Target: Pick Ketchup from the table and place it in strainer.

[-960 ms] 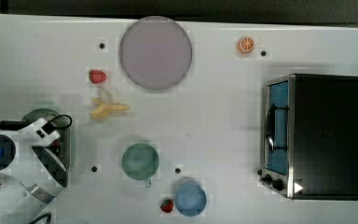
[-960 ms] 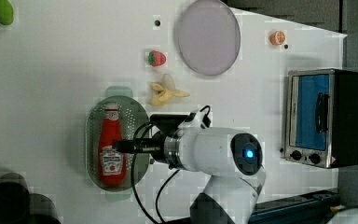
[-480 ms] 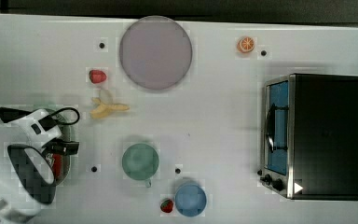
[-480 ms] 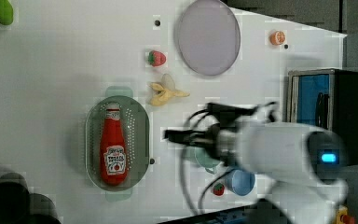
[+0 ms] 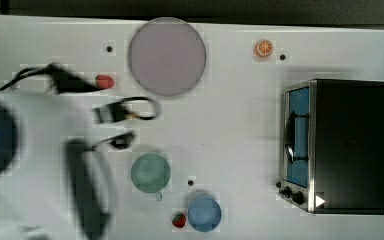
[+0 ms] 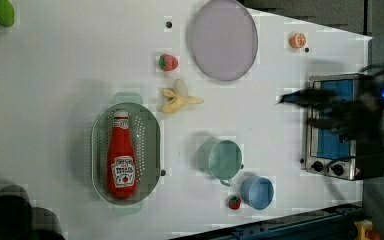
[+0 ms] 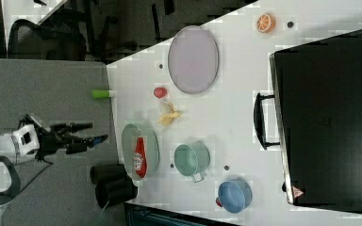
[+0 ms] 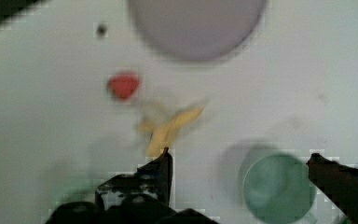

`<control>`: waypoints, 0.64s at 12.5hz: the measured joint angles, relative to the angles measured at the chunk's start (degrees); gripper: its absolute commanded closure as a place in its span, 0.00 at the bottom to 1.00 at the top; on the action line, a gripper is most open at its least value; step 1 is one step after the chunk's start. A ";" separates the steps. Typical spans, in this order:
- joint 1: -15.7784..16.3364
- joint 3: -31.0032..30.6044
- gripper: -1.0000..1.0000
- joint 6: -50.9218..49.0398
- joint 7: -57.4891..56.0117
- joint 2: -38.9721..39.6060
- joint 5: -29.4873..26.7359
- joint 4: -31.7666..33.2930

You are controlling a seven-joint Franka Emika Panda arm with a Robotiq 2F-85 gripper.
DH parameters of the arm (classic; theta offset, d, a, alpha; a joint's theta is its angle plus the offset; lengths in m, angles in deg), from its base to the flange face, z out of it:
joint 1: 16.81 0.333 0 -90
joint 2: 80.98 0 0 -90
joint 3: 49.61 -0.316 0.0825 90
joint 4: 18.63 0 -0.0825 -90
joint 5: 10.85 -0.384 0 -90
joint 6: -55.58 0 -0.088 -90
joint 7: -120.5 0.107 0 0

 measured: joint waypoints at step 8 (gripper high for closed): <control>-5.22 21.89 0.00 -7.48 0.00 -2.42 -0.62 -0.28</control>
